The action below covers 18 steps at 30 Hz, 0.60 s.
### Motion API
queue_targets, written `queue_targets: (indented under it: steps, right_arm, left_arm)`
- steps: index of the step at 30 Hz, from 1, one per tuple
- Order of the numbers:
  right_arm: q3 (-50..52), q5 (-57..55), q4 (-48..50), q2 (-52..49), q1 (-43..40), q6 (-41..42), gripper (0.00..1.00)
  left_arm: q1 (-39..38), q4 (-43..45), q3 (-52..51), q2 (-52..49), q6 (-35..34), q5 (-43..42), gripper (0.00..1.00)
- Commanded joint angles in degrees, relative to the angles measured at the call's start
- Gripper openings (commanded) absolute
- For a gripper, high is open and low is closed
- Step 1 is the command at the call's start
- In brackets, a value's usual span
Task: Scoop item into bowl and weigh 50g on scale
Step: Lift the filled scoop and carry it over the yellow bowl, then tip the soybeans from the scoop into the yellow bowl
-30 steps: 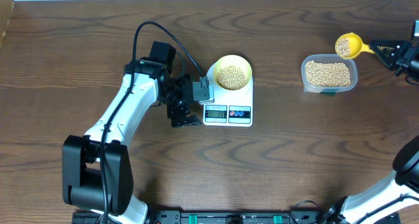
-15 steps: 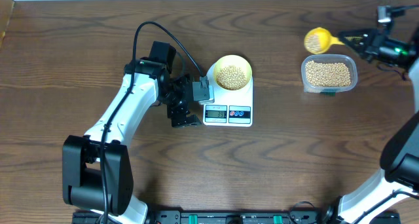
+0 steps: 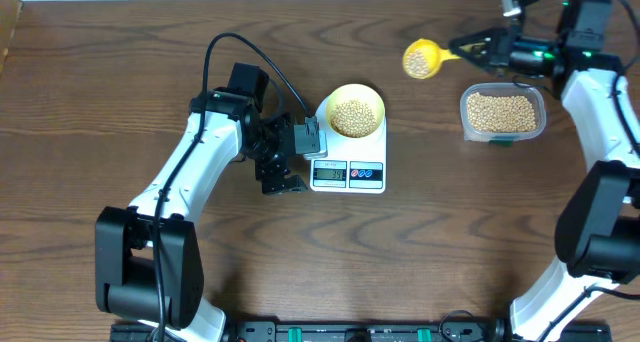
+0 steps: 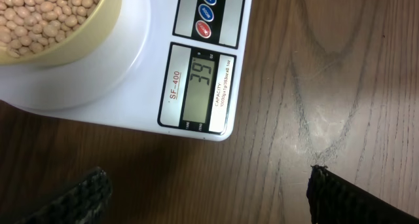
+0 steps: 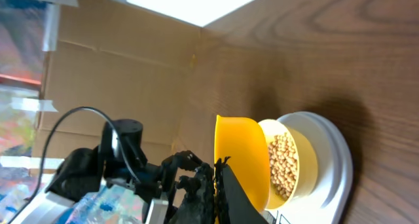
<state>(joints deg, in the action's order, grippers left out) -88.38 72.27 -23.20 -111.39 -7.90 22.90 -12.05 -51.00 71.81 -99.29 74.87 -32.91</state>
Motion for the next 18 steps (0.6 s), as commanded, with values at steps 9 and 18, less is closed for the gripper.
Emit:
queue_targets:
  steps: [9,18]
  right_arm:
    - [0.0,-12.0,1.3,-0.5,9.4,0.7,0.01]
    - [0.0,-13.9,3.5,-0.5,14.6,-12.3,0.01]
  left_arm:
    - [0.3,-0.3,-0.1,-0.4,0.5,-0.9,0.98]
    - [0.2,-0.3,-0.1,-0.4,0.5,-0.9,0.97]
